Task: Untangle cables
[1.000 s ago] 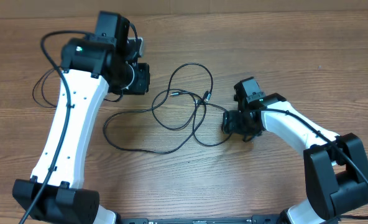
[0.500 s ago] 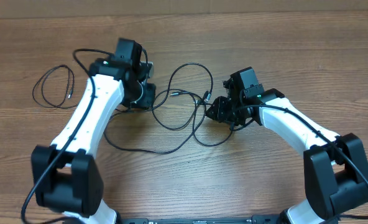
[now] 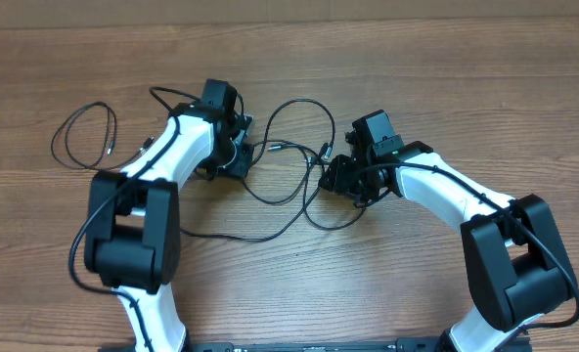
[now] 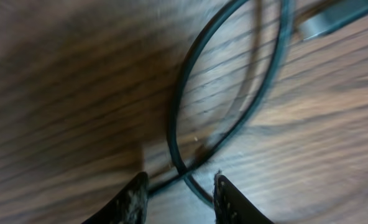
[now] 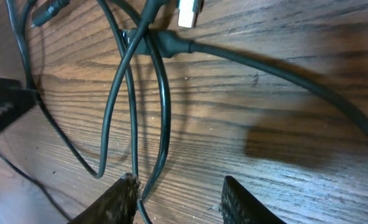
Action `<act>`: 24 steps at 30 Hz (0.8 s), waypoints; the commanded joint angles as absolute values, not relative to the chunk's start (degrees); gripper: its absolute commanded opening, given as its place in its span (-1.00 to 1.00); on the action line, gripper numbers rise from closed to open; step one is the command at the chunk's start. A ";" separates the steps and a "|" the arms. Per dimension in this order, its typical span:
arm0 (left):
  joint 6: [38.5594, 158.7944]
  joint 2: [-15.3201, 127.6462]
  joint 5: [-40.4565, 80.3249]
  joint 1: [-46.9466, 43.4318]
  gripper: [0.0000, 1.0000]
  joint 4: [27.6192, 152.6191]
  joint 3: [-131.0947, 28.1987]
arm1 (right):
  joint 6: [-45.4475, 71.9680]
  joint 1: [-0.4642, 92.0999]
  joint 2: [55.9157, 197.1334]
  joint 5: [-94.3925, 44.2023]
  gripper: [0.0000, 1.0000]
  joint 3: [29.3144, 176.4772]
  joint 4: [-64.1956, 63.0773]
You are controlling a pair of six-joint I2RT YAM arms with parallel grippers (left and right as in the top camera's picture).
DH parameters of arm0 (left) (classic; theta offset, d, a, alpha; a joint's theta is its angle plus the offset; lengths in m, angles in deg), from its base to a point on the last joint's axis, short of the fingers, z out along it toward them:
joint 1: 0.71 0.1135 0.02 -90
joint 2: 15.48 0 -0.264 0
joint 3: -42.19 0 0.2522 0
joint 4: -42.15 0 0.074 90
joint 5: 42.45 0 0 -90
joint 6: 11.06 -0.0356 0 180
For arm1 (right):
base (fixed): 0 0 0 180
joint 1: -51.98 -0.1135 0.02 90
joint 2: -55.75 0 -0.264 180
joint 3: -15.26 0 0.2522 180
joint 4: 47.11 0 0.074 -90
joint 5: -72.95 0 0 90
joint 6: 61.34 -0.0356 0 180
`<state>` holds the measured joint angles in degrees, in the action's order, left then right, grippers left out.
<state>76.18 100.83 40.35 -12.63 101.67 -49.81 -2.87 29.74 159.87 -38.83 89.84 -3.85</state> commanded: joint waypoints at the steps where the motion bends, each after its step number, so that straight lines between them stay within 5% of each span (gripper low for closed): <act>1: 75.04 104.30 40.68 -12.78 -0.29 101.93 -49.39 | -3.31 29.48 160.35 -36.95 -0.15 90.67 -4.55; 4: 75.02 106.64 40.68 -12.78 -0.43 102.33 -49.39 | -3.29 29.48 160.35 -36.54 -0.16 89.60 -5.75; 8: 75.04 107.87 40.55 -12.78 -0.92 103.44 -49.39 | -3.31 29.48 160.35 -36.38 -0.15 87.87 -7.83; 24: 77.49 92.87 34.16 -12.74 -0.92 117.04 -57.92 | -3.29 29.48 160.35 -36.38 0.07 87.19 -8.83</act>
<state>76.81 100.02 37.27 -12.63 115.88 -54.84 -3.07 29.76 159.89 -37.00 87.72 -8.46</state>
